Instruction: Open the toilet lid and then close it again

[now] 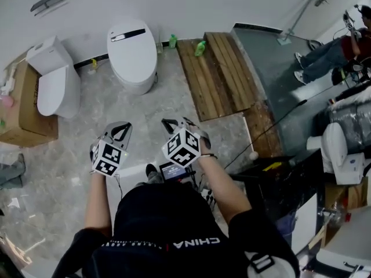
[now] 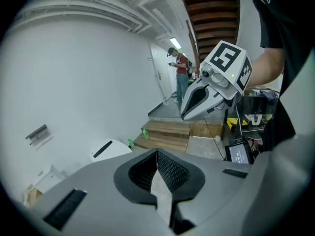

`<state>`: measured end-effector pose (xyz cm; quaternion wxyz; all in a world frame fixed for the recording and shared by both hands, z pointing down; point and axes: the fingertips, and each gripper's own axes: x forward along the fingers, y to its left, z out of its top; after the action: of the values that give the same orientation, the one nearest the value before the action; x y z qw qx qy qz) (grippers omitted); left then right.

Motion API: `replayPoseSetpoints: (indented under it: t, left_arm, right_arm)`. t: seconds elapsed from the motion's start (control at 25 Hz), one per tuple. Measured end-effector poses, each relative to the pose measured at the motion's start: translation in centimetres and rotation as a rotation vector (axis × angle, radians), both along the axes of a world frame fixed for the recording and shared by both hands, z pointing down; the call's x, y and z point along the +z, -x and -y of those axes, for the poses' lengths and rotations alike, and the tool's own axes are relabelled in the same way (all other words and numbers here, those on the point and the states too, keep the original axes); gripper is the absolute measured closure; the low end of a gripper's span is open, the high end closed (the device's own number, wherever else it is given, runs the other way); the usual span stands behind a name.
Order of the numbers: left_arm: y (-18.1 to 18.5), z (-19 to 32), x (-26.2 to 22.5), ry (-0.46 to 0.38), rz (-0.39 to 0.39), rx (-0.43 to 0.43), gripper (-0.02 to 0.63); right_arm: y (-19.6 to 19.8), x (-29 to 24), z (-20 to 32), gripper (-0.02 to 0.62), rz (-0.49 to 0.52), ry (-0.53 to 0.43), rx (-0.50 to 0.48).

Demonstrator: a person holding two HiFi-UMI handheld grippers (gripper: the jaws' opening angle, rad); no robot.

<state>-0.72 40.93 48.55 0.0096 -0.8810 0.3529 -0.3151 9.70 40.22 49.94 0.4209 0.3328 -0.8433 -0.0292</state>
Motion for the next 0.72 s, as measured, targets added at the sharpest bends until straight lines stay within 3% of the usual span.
replayPoseSetpoints:
  t: [0.24, 0.52, 0.72]
  left_arm:
    - [3.3, 5.8, 2.0, 0.037, 0.01, 0.013, 0.595]
    - [4.3, 12.2, 2.1, 0.048, -0.055, -0.005, 0.595]
    - [4.4, 18.1, 3.4, 0.049, -0.008, -0.017, 0.595]
  right_arm:
    - [3.7, 0.6, 5.7, 0.58, -0.022, 0.014, 0.015]
    - [5.0, 1.9, 12.6, 0.58, -0.022, 0.043, -0.005]
    - [4.8, 3.6, 19.1, 0.58, -0.009, 0.074, -0.028]
